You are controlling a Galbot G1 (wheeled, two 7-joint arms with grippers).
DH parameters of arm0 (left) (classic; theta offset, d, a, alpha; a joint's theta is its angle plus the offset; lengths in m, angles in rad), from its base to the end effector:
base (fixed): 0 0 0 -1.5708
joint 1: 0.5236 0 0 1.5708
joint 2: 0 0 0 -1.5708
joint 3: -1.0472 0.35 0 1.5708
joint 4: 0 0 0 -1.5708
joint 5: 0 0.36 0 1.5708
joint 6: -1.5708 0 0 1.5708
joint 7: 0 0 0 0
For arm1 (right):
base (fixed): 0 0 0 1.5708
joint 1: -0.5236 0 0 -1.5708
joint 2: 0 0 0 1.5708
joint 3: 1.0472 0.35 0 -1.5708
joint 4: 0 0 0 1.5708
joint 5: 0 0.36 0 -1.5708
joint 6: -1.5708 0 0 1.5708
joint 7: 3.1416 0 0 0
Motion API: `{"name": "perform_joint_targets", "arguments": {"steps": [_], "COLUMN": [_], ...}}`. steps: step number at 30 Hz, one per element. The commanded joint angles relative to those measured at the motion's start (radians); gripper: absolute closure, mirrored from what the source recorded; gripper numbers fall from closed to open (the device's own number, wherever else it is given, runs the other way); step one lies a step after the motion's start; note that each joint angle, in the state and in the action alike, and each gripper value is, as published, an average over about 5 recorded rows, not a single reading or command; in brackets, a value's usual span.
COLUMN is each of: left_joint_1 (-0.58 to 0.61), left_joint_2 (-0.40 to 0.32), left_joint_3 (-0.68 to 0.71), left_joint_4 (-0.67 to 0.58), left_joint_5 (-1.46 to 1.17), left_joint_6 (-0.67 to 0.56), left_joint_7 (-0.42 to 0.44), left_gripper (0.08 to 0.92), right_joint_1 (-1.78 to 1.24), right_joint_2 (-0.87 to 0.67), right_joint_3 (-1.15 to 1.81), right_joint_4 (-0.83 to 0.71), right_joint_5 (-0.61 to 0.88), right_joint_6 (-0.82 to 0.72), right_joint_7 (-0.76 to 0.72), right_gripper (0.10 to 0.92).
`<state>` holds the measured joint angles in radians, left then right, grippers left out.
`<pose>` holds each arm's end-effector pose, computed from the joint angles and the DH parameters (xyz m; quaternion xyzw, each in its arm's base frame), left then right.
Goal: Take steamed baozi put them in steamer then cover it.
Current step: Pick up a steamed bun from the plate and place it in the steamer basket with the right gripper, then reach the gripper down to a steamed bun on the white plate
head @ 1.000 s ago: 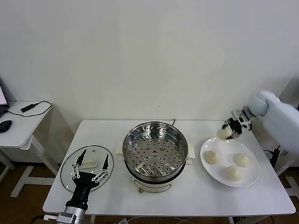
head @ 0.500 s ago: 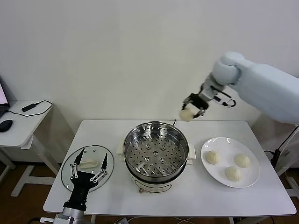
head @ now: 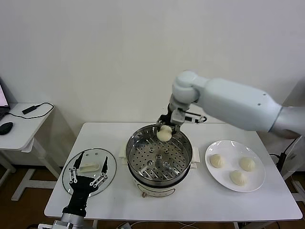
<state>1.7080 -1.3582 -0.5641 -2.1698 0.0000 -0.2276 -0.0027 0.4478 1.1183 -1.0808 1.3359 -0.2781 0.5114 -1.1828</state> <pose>0.1479 0.0428 -0.2938 0.0557 0.9906 0.0916 0.0846 0.5407 0.1250 -0.0529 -0.6394 0.1143 -0.7601 0.0211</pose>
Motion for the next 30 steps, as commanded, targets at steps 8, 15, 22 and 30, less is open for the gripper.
{"name": "perform_joint_targets", "arguments": {"steps": [8, 15, 22, 30], "left_joint_1": [0.006, 0.009, 0.005, -0.008], "left_joint_2": [0.0, 0.0, -0.001, -0.001], "left_joint_3": [-0.004, -0.009, -0.009, 0.0], "left_joint_4": [-0.014, -0.022, -0.018, -0.02], "left_joint_5": [-0.002, -0.003, -0.005, -0.005], "left_joint_6": [-0.004, -0.008, -0.008, -0.005], "left_joint_7": [-0.003, -0.005, -0.006, -0.003], "left_gripper": [0.177, 0.177, 0.177, 0.177], "right_joint_1": [-0.118, -0.124, -0.086, 0.188], "right_joint_2": [0.094, 0.105, 0.041, -0.238], "right_joint_3": [0.041, 0.047, 0.056, -0.031], "right_joint_4": [-0.099, -0.124, -0.061, 0.041], "right_joint_5": [-0.128, -0.142, -0.021, 0.478], "right_joint_6": [0.005, 0.006, -0.021, -0.231], "right_joint_7": [0.0, -0.004, -0.032, -0.082], "right_gripper": [0.366, 0.297, 0.204, 0.203]}}
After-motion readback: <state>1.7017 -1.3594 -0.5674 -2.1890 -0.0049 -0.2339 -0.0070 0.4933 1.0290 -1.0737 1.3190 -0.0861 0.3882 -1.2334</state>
